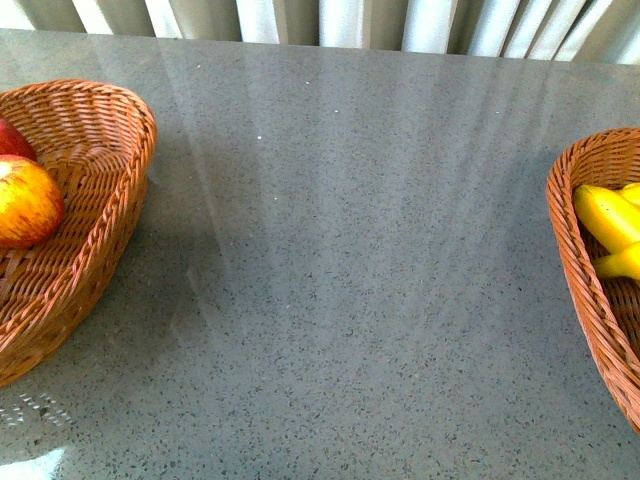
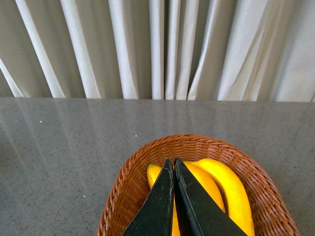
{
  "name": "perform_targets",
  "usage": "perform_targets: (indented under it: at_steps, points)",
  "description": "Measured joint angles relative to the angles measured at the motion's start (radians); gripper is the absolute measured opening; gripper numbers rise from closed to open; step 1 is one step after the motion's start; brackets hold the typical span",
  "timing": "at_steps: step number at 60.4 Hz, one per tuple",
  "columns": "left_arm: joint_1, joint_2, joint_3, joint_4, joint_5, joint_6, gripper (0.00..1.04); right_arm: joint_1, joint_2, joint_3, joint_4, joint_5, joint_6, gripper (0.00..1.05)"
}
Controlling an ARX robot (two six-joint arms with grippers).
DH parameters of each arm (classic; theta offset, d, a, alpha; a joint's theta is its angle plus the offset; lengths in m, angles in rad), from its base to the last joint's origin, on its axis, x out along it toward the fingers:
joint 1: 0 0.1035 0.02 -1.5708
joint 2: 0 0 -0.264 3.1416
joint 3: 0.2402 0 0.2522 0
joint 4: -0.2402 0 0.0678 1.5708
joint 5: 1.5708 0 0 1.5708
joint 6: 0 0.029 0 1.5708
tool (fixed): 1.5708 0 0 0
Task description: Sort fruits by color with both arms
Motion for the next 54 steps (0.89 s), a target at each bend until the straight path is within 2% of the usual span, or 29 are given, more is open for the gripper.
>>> perform_targets:
  at_steps: [6, 8, 18, 22, 27, 34, 54]
  points:
    - [0.0, 0.0, 0.0, 0.0, 0.0, 0.0, 0.96, 0.0, 0.0, 0.0, -0.001, 0.0, 0.0, 0.02]
    - [0.0, 0.0, 0.0, 0.0, 0.0, 0.0, 0.96, 0.0, -0.001, 0.0, -0.001, 0.0, -0.002, 0.05]
    - [0.0, 0.0, 0.0, 0.0, 0.0, 0.0, 0.96, 0.0, -0.002, 0.0, -0.001, 0.0, -0.002, 0.44]
    - [0.0, 0.0, 0.0, 0.0, 0.0, 0.0, 0.96, 0.0, -0.002, 0.0, -0.002, 0.0, -0.002, 0.55]
    - [0.0, 0.0, 0.0, 0.0, 0.0, 0.0, 0.96, 0.0, -0.002, 0.0, -0.001, 0.0, -0.002, 0.76]
    - [0.0, 0.0, 0.0, 0.0, 0.0, 0.0, 0.96, 0.0, -0.002, 0.0, -0.001, 0.0, -0.002, 0.96]
    - [0.0, 0.0, 0.0, 0.0, 0.0, 0.0, 0.96, 0.0, -0.002, 0.0, -0.001, 0.0, -0.002, 0.96]
